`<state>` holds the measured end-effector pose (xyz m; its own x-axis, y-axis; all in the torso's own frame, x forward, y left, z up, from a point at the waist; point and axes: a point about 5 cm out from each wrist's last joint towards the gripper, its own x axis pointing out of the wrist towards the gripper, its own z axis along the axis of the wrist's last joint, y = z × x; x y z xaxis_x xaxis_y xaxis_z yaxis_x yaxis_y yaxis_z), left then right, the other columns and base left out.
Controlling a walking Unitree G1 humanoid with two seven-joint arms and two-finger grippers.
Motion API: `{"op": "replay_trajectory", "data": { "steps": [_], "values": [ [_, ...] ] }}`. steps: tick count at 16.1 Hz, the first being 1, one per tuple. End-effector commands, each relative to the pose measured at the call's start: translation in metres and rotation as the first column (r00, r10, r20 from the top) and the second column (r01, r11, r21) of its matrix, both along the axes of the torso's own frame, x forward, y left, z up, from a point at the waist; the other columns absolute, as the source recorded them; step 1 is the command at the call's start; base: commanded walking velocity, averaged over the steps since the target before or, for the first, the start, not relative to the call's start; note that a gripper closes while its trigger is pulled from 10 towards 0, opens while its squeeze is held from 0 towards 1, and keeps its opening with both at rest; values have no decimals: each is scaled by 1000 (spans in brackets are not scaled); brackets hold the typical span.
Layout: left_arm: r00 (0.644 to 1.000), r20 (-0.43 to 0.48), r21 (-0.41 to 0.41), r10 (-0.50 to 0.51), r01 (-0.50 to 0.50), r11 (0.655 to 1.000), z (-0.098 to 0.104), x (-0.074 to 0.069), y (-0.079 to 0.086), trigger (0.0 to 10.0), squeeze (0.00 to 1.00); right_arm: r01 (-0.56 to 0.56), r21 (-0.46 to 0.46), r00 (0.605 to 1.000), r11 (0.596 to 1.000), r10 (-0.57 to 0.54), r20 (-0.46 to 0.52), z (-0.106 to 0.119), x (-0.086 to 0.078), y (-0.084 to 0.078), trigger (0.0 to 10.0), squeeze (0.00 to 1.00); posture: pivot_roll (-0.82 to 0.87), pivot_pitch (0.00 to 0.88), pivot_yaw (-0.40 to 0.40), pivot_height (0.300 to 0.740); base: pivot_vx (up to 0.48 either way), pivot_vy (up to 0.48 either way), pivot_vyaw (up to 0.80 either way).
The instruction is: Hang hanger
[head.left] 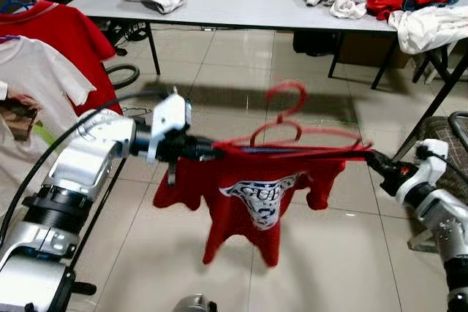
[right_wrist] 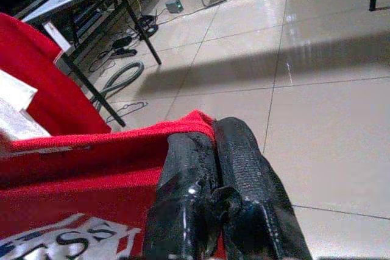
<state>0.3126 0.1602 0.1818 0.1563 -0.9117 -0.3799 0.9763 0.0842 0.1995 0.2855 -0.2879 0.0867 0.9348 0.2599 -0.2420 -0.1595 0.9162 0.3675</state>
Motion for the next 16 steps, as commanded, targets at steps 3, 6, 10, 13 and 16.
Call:
{"op": "replay_trajectory", "data": {
  "steps": [3, 6, 10, 13, 16],
  "values": [
    [999, 26, 83, 20, -22, 996, -2, -2, 8, 0, 0, 81, -31, 996, 996, -80, 39, 20, -1, -22, 0, 0, 1, 0, 47, 740, 0, 0, 0],
    [990, 60, 148, 129, -136, 979, -11, 8, 7, 0, 0, 30, -27, 996, 999, -28, 81, 35, 4, -13, 0, 0, -1, 0, 49, 740, 0, 0, 0],
    [986, 59, 110, 156, -162, 981, -14, 12, -9, 0, 0, -77, -55, 991, 996, 82, 107, 47, 8, 9, 0, 0, 0, 0, 50, 740, 0, 0, 0],
    [990, 41, 84, 132, -135, 987, -18, 10, -22, 0, 0, -134, -97, 985, 986, 143, 95, 50, 10, 21, 0, 0, -8, 0, 53, 740, 0, 0, 0],
    [991, 58, 114, 123, -129, 985, -12, 11, -12, 0, 0, -110, -133, 992, 985, 118, 51, 43, 7, 14, 0, 0, -8, 0, 52, 740, 0, 0, 0]
  ]
}}
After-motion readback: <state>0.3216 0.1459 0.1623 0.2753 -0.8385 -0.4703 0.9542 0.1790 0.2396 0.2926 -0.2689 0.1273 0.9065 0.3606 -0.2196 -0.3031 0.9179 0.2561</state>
